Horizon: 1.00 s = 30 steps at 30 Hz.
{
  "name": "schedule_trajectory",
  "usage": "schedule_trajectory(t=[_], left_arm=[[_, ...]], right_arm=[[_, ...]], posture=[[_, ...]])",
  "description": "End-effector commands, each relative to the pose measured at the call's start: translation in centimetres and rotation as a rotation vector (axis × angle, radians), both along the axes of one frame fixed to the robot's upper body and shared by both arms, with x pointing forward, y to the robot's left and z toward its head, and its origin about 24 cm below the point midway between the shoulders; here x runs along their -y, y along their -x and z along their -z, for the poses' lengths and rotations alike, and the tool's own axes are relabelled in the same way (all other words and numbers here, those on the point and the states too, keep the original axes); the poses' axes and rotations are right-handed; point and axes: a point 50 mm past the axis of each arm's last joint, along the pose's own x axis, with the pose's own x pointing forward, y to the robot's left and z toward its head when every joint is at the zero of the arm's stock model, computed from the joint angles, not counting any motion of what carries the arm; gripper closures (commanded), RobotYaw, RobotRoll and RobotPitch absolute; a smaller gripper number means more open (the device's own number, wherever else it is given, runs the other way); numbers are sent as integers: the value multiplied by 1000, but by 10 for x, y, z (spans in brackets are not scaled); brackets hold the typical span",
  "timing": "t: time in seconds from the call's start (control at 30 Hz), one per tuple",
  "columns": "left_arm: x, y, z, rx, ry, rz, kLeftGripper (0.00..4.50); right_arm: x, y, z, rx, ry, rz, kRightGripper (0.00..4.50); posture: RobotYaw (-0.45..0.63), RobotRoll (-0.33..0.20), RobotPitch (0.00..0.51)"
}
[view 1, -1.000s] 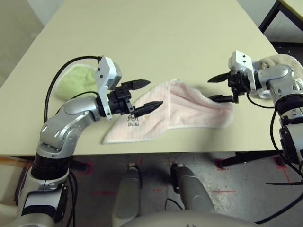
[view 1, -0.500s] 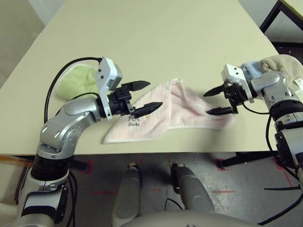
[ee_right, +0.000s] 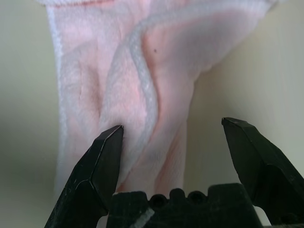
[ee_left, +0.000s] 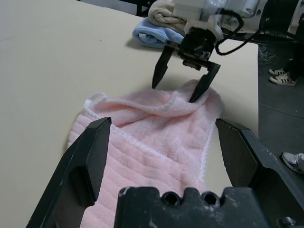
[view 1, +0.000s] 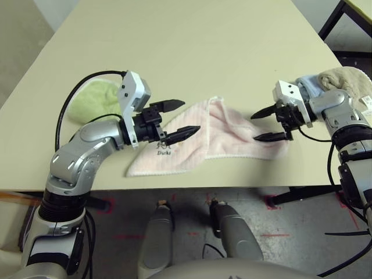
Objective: Fold the towel and set it aside.
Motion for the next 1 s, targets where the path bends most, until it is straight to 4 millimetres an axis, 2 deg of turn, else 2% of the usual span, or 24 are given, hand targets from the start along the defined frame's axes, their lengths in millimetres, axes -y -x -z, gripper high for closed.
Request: schedule_trajectory(t=[0.03,0.27,0.93,1.0], left_arm=[[4,0,2,2,-13,25,0],[5,-1,2,5,-14,29,0],[2,1,5,-4,-31,19,0],[1,1,5,-6,-35,18,0]], right_arm=[[-4,0,-13,43,-43,-38,33],[-10,1,-21,51,-77,-90,33],[-19,15,8,-104,-54,-136,33],[-19,16,9,-108,-55,-136,638]], posture=[[96,0,160],[91,0,156],[109,0,162],[109,0,163]])
